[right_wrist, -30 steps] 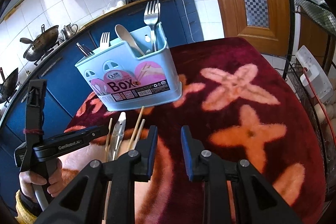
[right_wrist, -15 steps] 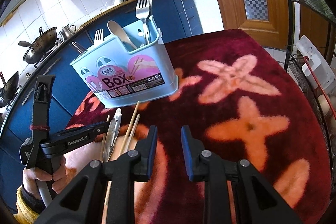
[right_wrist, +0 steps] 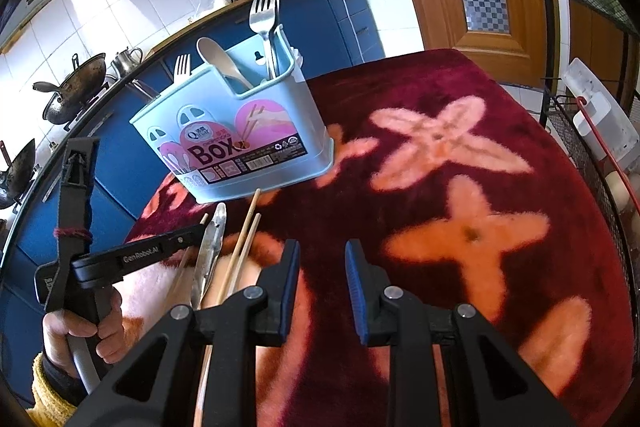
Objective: Organize utensils
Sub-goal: 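Grasp a wooden chopstick with the left tool while the right tool grasps a white chopstick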
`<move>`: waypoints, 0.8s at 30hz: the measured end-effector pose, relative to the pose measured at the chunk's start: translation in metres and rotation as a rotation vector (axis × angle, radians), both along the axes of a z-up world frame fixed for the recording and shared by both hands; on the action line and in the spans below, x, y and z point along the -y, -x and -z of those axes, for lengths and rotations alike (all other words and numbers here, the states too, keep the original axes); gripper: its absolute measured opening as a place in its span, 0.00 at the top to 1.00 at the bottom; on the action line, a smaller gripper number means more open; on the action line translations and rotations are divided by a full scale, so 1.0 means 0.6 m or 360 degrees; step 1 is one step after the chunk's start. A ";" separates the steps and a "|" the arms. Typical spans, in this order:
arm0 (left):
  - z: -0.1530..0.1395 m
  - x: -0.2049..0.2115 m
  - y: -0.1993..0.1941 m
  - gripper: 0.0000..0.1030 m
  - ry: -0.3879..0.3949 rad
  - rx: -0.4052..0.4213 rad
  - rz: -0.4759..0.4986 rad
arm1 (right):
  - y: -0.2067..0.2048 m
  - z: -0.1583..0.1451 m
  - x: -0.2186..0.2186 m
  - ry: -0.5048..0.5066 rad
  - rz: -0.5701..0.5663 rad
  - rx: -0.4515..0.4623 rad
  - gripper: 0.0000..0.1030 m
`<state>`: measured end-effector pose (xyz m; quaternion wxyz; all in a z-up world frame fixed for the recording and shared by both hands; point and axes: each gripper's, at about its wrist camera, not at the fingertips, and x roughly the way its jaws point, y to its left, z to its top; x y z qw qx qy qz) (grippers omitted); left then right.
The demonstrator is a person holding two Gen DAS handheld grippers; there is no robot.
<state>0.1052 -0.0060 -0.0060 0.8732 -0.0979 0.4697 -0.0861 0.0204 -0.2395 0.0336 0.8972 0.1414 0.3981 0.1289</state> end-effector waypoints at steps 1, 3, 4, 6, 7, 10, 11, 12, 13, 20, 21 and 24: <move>-0.002 -0.005 0.004 0.96 0.0018 0.0004 -0.0006 | 0.000 0.000 0.000 0.0001 -0.0001 -0.0001 0.75; -0.005 -0.014 0.010 0.96 0.0061 0.0020 -0.0023 | 0.000 0.000 -0.003 0.0004 -0.0003 -0.0002 0.75; -0.008 -0.019 0.014 0.96 0.0087 0.0033 -0.0032 | 0.000 0.000 -0.005 0.0007 -0.0006 -0.0003 0.75; -0.017 -0.028 0.024 0.96 0.0126 0.0075 -0.0049 | 0.001 -0.001 -0.010 0.0014 -0.0013 -0.0006 0.75; -0.021 -0.033 0.029 0.96 0.0137 0.0092 -0.0058 | 0.001 -0.001 -0.012 0.0017 -0.0018 -0.0007 0.75; -0.035 -0.048 0.041 0.96 0.0186 0.0141 -0.0099 | 0.000 -0.004 -0.023 0.0030 -0.0036 -0.0013 0.75; -0.040 -0.054 0.045 0.96 0.0205 0.0159 -0.0119 | 0.000 -0.005 -0.026 0.0033 -0.0044 -0.0015 0.75; -0.042 -0.058 0.047 0.96 0.0217 0.0172 -0.0137 | -0.001 -0.006 -0.030 0.0036 -0.0051 -0.0018 0.75; -0.045 -0.066 0.050 0.96 0.0227 0.0183 -0.0158 | -0.002 -0.007 -0.034 0.0037 -0.0061 -0.0021 0.75; -0.032 -0.093 0.053 0.96 0.0250 0.0168 -0.0258 | -0.017 -0.004 -0.069 0.0026 -0.0145 -0.0088 0.75; -0.028 -0.097 0.053 0.96 0.0259 0.0159 -0.0266 | -0.021 -0.001 -0.075 0.0023 -0.0159 -0.0109 0.75; -0.016 -0.105 0.053 0.96 0.0280 0.0135 -0.0287 | -0.030 0.008 -0.092 0.0016 -0.0200 -0.0160 0.75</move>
